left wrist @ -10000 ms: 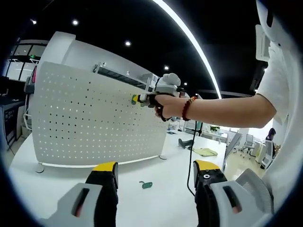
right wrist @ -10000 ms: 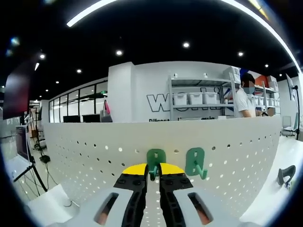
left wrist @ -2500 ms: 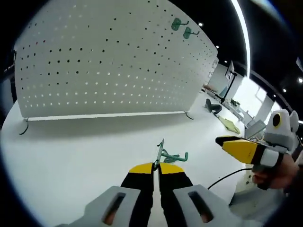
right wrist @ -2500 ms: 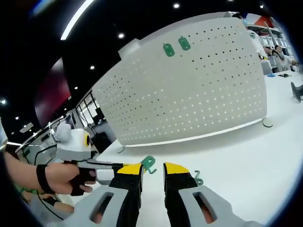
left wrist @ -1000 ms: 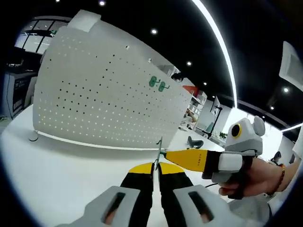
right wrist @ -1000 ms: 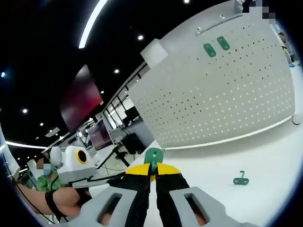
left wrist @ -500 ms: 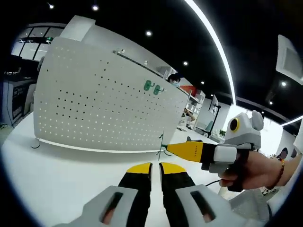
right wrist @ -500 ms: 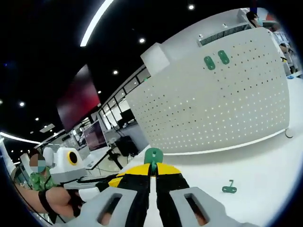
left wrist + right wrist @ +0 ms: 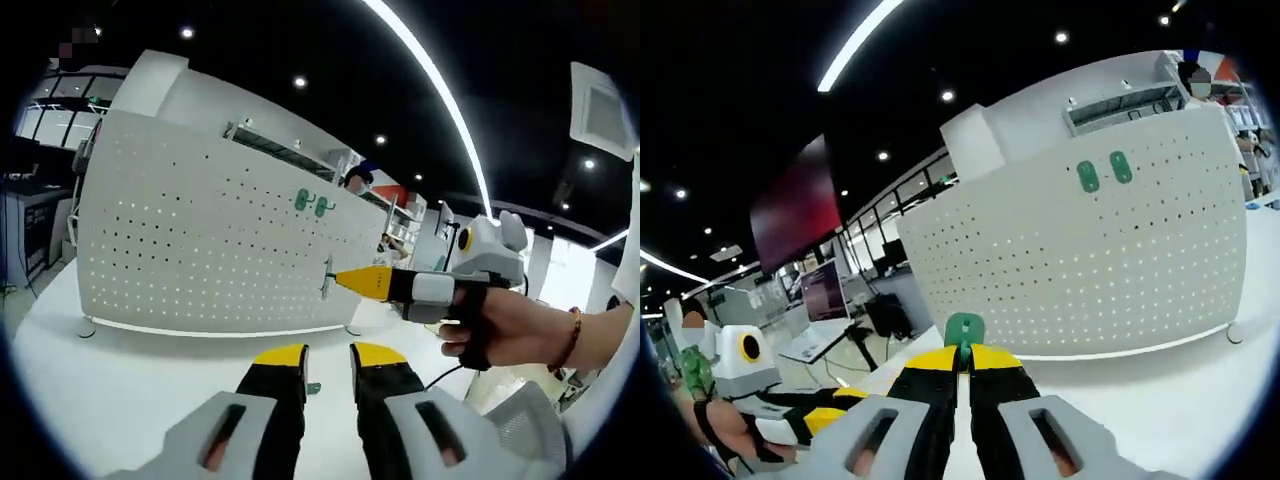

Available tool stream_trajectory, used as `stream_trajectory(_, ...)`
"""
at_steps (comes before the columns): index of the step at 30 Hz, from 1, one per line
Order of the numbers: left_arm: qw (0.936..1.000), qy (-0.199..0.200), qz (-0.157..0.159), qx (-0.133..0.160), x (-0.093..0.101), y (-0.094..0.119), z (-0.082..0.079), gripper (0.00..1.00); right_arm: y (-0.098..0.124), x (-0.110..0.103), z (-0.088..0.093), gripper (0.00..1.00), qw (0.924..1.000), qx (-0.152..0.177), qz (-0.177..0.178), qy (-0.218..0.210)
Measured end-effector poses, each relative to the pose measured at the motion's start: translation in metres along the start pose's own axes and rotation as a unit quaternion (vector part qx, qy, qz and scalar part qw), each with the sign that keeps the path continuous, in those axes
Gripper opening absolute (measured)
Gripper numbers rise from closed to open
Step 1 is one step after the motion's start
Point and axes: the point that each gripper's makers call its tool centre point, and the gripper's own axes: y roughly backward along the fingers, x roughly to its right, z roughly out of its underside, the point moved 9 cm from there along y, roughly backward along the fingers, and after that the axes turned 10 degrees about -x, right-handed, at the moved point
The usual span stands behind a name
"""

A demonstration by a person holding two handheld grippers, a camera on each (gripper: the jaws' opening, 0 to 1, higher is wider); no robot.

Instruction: Insert the hook assembly into the mounting plate slot until the hook locks in place.

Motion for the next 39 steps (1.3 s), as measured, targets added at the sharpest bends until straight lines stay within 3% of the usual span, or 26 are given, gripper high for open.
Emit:
stream_trajectory(4, 0.9996, -0.027, -0.003, -0.01, 0.003, 0.006, 0.002, 0.25, -0.007, 0.002, -0.006, 0.02, 1.0, 0.0, 0.002, 0.006)
stream_trajectory(6, 0.999, -0.041, -0.006, -0.013, 0.004, 0.01, 0.002, 0.28, -0.008, 0.002, -0.01, 0.02, 0.9994, 0.003, 0.013, 0.031)
stream_trajectory(11, 0.9966, -0.076, -0.02, -0.023, 0.003, 0.02, 0.001, 0.35, -0.012, 0.007, -0.02, 0.02, 0.9988, 0.016, 0.033, 0.033)
stream_trajectory(25, 0.9937, -0.105, -0.031, -0.023, -0.005, 0.036, 0.002, 0.51, -0.027, 0.026, -0.066, 0.02, 0.9915, 0.043, 0.103, 0.068)
stream_trajectory(39, 0.9951, -0.096, 0.0, -0.021, 0.001, 0.045, 0.003, 0.6, -0.045, 0.035, -0.102, 0.02, 0.9807, 0.076, 0.158, 0.087)
